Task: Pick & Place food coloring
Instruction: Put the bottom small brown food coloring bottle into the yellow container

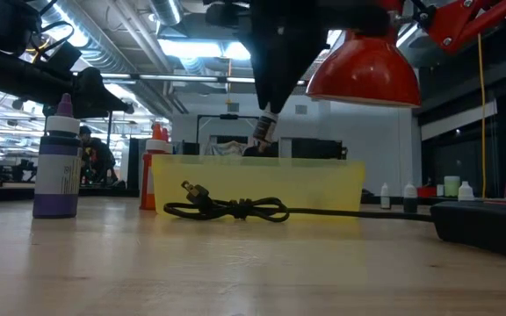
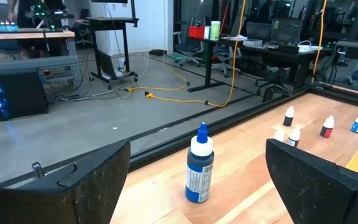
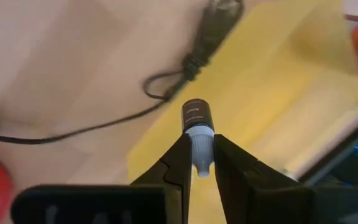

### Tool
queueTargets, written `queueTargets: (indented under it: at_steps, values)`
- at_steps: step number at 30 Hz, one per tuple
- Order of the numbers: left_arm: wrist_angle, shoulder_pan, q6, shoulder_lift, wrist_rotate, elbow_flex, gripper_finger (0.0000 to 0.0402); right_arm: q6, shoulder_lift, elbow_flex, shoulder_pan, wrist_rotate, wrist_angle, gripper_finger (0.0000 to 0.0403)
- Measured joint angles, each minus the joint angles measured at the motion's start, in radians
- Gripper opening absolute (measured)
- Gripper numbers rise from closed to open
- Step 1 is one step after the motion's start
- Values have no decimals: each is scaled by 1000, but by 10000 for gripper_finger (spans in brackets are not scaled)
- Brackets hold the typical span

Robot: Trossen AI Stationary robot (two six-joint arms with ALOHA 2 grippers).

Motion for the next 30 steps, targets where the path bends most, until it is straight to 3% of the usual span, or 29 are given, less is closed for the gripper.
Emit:
queueTargets:
  at_steps: [6, 21, 30]
  values:
    - [0, 0, 0, 0, 0, 0, 365, -37, 0, 0, -14, 53, 3, 62]
    - [0, 0, 0, 0, 0, 0, 363, -33, -2, 0, -120, 57, 50, 62]
    - [0, 0, 0, 0, 0, 0, 363, 74, -2, 0, -178, 55, 103, 62]
